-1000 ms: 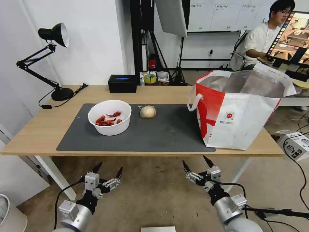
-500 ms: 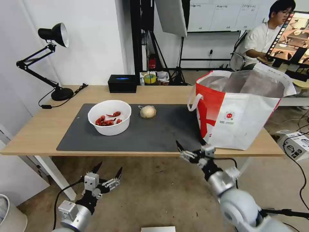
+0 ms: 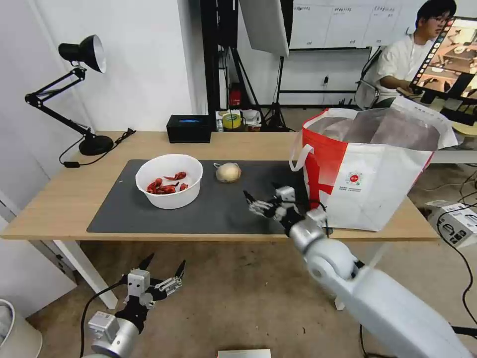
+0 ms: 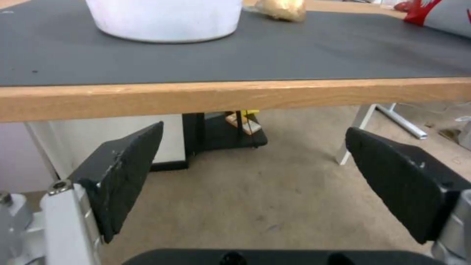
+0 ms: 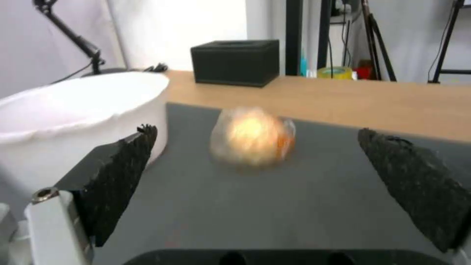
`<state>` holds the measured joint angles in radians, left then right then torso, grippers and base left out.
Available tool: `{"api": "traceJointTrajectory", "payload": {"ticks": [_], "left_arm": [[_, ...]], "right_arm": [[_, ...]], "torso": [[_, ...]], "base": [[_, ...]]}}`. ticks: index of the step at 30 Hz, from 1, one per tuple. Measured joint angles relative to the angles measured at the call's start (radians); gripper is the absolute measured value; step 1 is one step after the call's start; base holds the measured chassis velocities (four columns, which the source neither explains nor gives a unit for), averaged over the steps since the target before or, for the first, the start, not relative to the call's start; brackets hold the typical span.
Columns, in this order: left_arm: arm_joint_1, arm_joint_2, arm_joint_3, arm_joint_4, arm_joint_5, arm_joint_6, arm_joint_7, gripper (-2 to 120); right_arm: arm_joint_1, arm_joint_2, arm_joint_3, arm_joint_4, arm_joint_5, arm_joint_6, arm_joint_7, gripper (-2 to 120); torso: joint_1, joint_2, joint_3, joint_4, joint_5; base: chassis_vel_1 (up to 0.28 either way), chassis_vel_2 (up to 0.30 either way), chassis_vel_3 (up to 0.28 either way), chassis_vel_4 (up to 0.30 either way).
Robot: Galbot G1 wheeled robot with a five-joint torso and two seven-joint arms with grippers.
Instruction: Pick up the trash from the table and place it into the takeout bag.
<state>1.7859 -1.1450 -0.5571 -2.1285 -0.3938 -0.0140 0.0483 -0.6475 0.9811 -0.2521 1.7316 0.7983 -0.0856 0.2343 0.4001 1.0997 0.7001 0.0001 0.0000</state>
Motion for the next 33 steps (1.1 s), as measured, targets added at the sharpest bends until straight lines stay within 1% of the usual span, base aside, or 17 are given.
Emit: {"api": "traceJointTrajectory", "payload": {"ticks": [1,2,3,4,6,9,10,12,13,14,16,17,20,21,24,29,33], "left_arm": [[-0.001,-0.001,-0.001,0.005,0.0,0.0,0.0,100],[-0.001,-0.001,-0.001,0.005,0.0,0.0,0.0,100],[-0.002,-0.003,-0.001,0.01,0.0,0.0,0.0,100],[-0.003,-0.004,-0.001,0.012,0.0,0.0,0.0,100],[-0.004,-0.005,-0.001,0.014,0.0,0.0,0.0,100],[-0.008,-0.007,-0.001,0.026,0.0,-0.002,0.0,100],[-0.008,-0.007,-0.001,0.026,0.0,-0.002,0.0,100],[-0.008,-0.002,0.001,0.034,0.002,-0.005,-0.001,100],[-0.008,-0.002,0.001,0.034,0.002,-0.005,-0.001,100],[-0.009,-0.001,0.002,0.037,0.003,-0.006,-0.001,100],[-0.012,-0.001,0.003,0.039,0.003,-0.006,-0.001,100],[-0.012,-0.001,0.003,0.039,0.003,-0.006,-0.001,100],[-0.017,-0.005,0.006,0.045,0.003,-0.008,-0.001,100],[-0.017,-0.005,0.006,0.045,0.003,-0.008,-0.001,100],[-0.017,-0.007,0.009,0.053,0.003,-0.016,-0.001,100],[-0.018,-0.005,0.008,0.057,0.003,-0.022,-0.001,100],[-0.022,0.002,0.005,0.059,0.002,-0.022,-0.001,100]], "right_arm": [[0.067,0.034,-0.032,-0.055,0.029,-0.008,0.008,100],[0.067,0.034,-0.032,-0.055,0.029,-0.008,0.008,100],[0.134,0.073,-0.061,-0.118,0.051,-0.017,0.011,100],[0.17,0.095,-0.077,-0.154,0.058,-0.023,0.012,100],[0.194,0.111,-0.086,-0.179,0.063,-0.03,0.013,100],[0.291,0.191,-0.134,-0.317,0.074,-0.069,0.009,100],[0.291,0.191,-0.134,-0.317,0.074,-0.069,0.009,100],[0.332,0.235,-0.155,-0.404,0.084,-0.085,0.006,100],[0.332,0.235,-0.155,-0.404,0.084,-0.085,0.006,100],[0.354,0.262,-0.164,-0.453,0.086,-0.098,0.004,100],[0.381,0.294,-0.171,-0.512,0.085,-0.122,-0.007,100],[0.381,0.294,-0.171,-0.512,0.085,-0.122,-0.007,100],[0.426,0.339,-0.184,-0.595,0.073,-0.152,-0.021,100],[0.426,0.339,-0.184,-0.595,0.073,-0.152,-0.021,100],[0.458,0.375,-0.19,-0.654,0.058,-0.19,-0.027,100],[0.487,0.411,-0.205,-0.722,0.046,-0.213,-0.038,100],[0.498,0.427,-0.207,-0.751,0.03,-0.237,-0.046,100]], "torso": [[0.0,0.0,0.0,0.0,-0.0003],[0.0,0.0,0.0,0.0,-0.0003],[0.0,0.0,0.0,0.0001,-0.0001],[0.0,0.0,0.0,0.0001,-0.0003],[0.0,0.0,0.0,0.0,-0.0005],[0.0,0.0,0.0,0.0,-0.0003],[0.0,0.0,0.0,0.0,-0.0003],[0.0,0.0,0.0,0.0,-0.0002],[0.0,0.0,0.0,0.0,-0.0002],[0.0,0.0,0.0,0.0,-0.0003],[0.0,0.0,0.0,0.0,-0.0001],[0.0,0.0,0.0,0.0,-0.0001],[0.0,0.0,0.0,-0.0001,-0.0001],[0.0,0.0,0.0,-0.0001,-0.0001],[0.0,0.0,0.0,0.0,-0.0001],[0.0,0.0,0.0,-0.0001,-0.0001],[0.0,0.0,0.0,0.0,-0.0001]], "base": [[0.0,0.0,0.0,0.0],[0.0,0.0,0.0,0.0],[0.0,0.0,0.0,0.0],[0.0,0.0,0.0,0.0],[0.0,0.0,0.0,0.0],[0.0,0.0,0.0,0.0],[0.0,0.0,0.0,0.0],[0.0,0.0,0.0,0.0],[0.0,0.0,0.0,0.0],[0.0,0.0,0.0,0.0],[0.0,0.0,0.0,0.0],[0.0,0.0,0.0,0.0],[0.0,0.0,0.0,0.0],[0.0,0.0,0.0,0.0],[0.0,0.0,0.0,0.0],[0.0,0.0,0.0,0.0],[0.0,0.0,0.0,0.0]]}}
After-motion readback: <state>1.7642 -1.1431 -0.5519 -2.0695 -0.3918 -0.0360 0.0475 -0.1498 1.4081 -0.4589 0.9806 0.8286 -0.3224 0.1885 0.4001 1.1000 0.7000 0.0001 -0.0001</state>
